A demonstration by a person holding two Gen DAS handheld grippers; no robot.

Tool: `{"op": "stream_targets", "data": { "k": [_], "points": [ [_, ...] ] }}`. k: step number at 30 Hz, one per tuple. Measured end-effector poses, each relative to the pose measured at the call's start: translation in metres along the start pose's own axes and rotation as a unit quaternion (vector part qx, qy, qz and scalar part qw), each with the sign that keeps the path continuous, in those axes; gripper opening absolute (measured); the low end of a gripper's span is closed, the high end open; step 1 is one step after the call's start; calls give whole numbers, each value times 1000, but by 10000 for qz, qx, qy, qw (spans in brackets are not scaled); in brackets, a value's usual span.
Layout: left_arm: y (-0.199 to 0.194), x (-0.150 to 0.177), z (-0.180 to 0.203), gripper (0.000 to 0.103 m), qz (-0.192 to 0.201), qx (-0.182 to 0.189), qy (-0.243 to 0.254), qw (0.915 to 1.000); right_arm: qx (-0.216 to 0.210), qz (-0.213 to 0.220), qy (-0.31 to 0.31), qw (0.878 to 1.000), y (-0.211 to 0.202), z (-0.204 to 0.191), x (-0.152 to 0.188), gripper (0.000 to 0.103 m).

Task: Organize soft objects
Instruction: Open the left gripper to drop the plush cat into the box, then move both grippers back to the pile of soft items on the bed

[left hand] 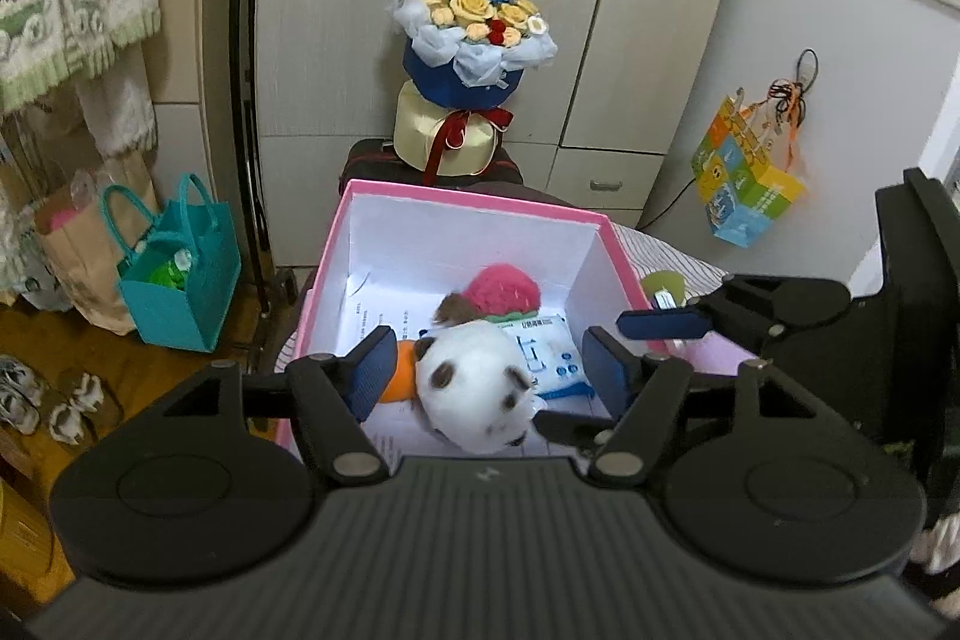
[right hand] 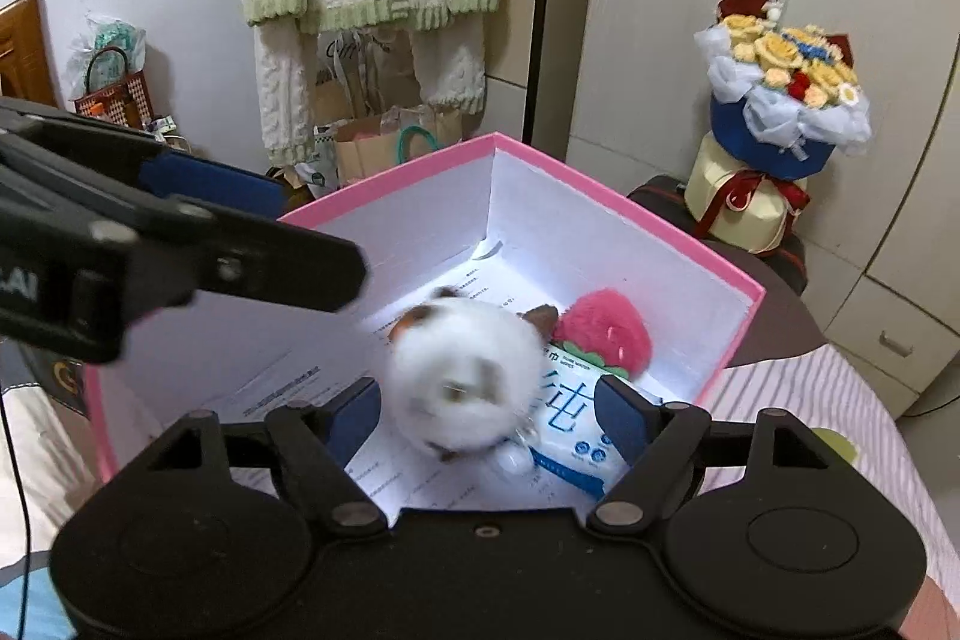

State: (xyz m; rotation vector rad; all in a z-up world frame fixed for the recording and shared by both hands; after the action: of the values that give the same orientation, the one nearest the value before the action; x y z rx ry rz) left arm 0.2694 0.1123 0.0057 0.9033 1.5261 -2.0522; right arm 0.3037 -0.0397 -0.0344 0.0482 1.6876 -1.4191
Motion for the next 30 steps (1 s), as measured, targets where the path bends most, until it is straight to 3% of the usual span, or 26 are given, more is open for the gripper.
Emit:
{"op": "stream_targets", "data": {
  "k": [6, 12, 20, 25, 30],
  "points": [
    [-28, 11, 13, 68, -113, -14, 247, 9996, 110, 130, -69, 9998, -30, -9, 11, 82],
    [-59, 24, 30, 70, 52, -31, 522, 9986, 266, 242, -131, 9993, -58, -16, 20, 82],
    [-93, 40, 53, 74, 71, 244, 947, 9952, 299, 377, -165, 9987, -95, -23, 38, 82],
    [-113, 47, 66, 76, 264, 239, 1156, 9927, 227, 509, -83, 9984, -126, -21, 58, 82],
    [-124, 63, 78, 76, 333, 390, 1253, 9908, 214, 793, 129, 9965, -164, -11, 104, 83]
  ]
}}
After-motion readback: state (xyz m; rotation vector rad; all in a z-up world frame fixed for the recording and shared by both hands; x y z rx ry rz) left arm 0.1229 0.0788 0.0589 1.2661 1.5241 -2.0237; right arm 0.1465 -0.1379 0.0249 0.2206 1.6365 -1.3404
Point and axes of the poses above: each gripper's, at about its wrist camera, not at the fingertips, and y roughly the way its jaws point, z to its right, x to its underside, the point moved 3 cm from there along y, roughly the way its jaws point, and after that the axes turned 7 degrees about -z, right-handed, at the moved point
